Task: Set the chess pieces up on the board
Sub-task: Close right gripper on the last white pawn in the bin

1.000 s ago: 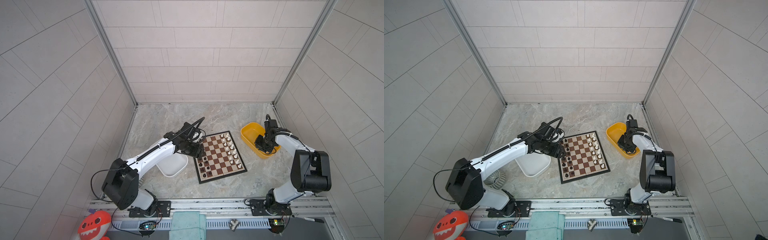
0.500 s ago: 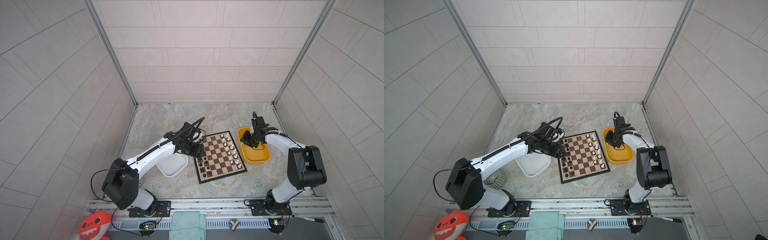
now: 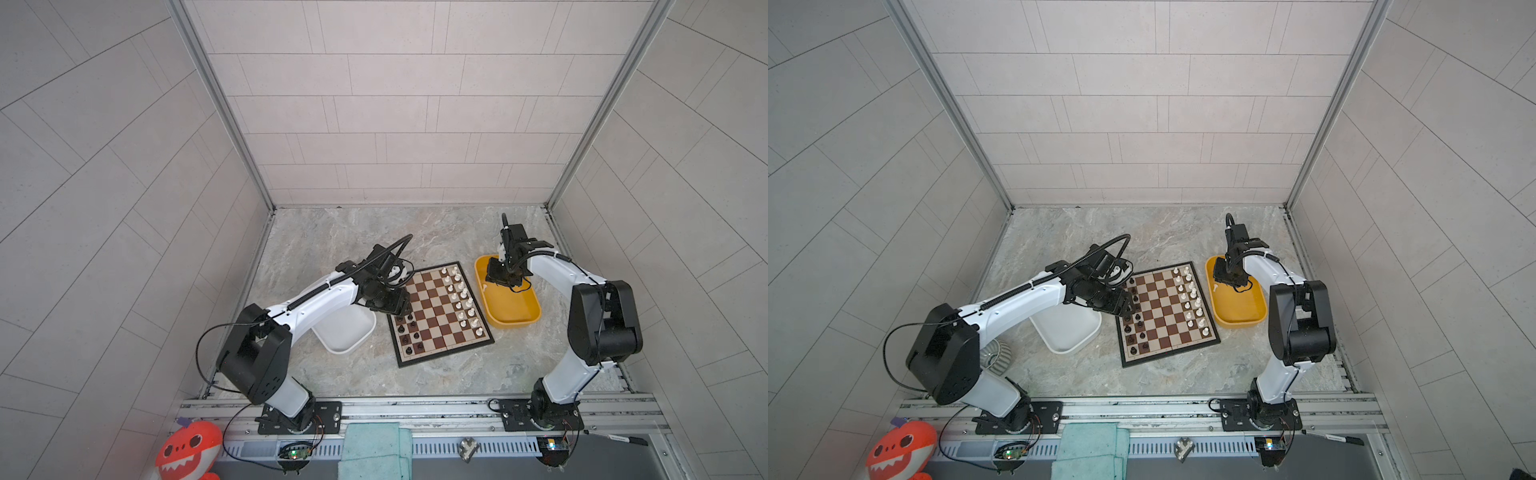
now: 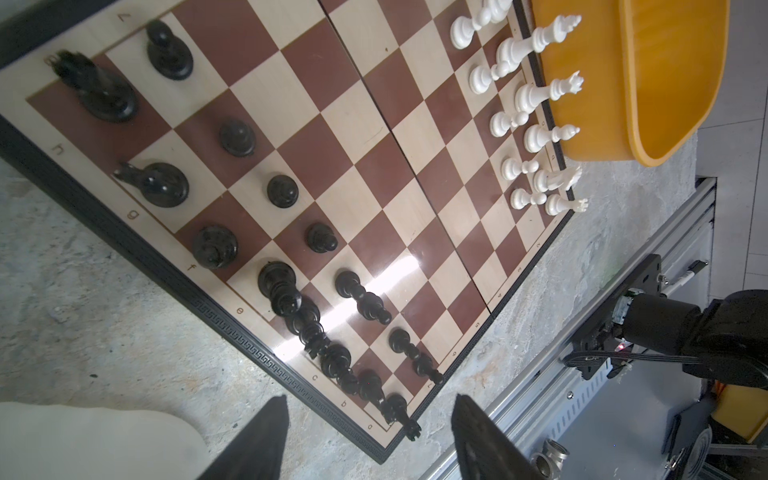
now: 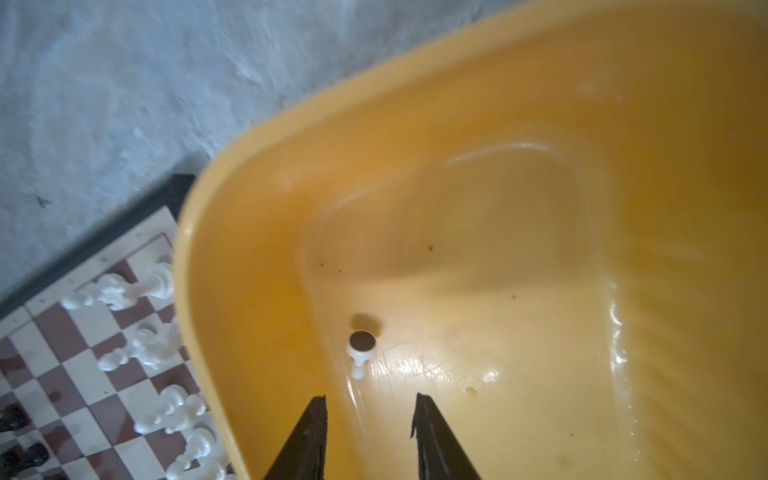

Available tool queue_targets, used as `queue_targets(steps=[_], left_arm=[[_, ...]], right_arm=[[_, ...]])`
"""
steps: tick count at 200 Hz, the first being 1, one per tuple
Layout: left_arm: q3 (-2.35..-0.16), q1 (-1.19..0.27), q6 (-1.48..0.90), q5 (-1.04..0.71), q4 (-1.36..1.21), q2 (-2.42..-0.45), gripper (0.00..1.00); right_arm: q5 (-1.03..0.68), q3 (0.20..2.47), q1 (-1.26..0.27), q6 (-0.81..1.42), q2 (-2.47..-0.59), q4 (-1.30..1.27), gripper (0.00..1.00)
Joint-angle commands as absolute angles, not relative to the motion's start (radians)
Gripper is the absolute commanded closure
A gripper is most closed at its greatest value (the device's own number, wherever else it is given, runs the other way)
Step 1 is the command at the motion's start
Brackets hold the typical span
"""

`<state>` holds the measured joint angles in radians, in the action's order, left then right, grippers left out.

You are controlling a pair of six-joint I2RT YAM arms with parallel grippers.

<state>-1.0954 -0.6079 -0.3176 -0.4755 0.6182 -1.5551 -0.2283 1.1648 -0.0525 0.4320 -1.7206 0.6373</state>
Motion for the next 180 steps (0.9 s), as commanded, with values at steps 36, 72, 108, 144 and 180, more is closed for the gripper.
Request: queue_targets(steps=[36,72,108,144,180], left_arm=[[-1.127,-0.603,-0.335,-0.47,0.627,-1.58,0.31],[-1.129,-0.603,-0.334,-0.46,0.626,-1.578,0.3],[-1.132,-0.609,-0.337,-0.449,0.621,-1.559,0.25],[-1.144,-0.613,-0.337,-0.424,0.619,-1.524,0.18],[-1.15,-0.628,-0.329,-0.376,0.619,-1.497,0.08]], right_arm=[[-0.224,1.164,-0.08,0.402,-1.789,0.634,0.64],[-0.23,1.174,-0.093,0.388,-1.815,0.619,0.64],[-0.192,1.196,-0.098,0.392,-1.851,0.635,0.66],[-0.166,1.197,-0.098,0.394,-1.863,0.633,0.73],[-0.173,1.198,-0.1,0.405,-1.879,0.615,0.77]])
